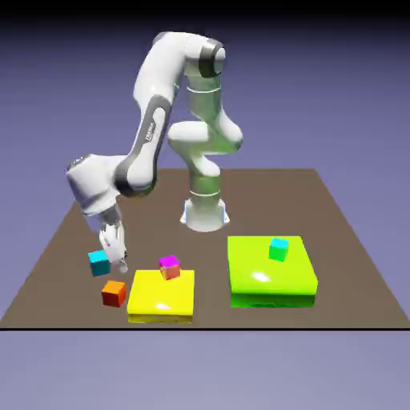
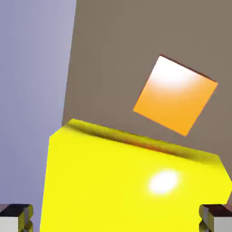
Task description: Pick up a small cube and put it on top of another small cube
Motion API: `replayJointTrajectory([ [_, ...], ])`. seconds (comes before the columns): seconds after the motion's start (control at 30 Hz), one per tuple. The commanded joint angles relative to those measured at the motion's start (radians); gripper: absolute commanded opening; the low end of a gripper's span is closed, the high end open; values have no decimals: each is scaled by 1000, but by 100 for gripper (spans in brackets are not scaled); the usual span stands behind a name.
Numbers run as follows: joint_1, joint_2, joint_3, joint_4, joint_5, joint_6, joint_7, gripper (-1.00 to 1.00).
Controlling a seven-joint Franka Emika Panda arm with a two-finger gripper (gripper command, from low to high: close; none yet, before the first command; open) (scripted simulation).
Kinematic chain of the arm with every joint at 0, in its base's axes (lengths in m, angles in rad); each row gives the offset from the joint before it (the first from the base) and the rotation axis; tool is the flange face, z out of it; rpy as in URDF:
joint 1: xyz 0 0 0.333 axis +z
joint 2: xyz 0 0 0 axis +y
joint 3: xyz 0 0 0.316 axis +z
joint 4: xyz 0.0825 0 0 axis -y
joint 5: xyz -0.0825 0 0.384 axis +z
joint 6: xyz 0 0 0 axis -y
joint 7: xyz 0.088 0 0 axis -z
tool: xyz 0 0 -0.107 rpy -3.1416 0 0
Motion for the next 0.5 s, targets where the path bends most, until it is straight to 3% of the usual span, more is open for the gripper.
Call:
replayJointTrajectory([
  [0.0, -5, 36, -19, 23, 29, -31, 18, 0],
  [0.13, -23, 181, -96, 116, 144, -156, 88, 0],
  [0.33, -39, 309, -13, 127, 272, -72, 16, 0],
  [0.37, -39, 309, -13, 127, 272, -72, 16, -100],
  [0.47, -30, 237, -62, 122, 200, -122, 59, -100],
])
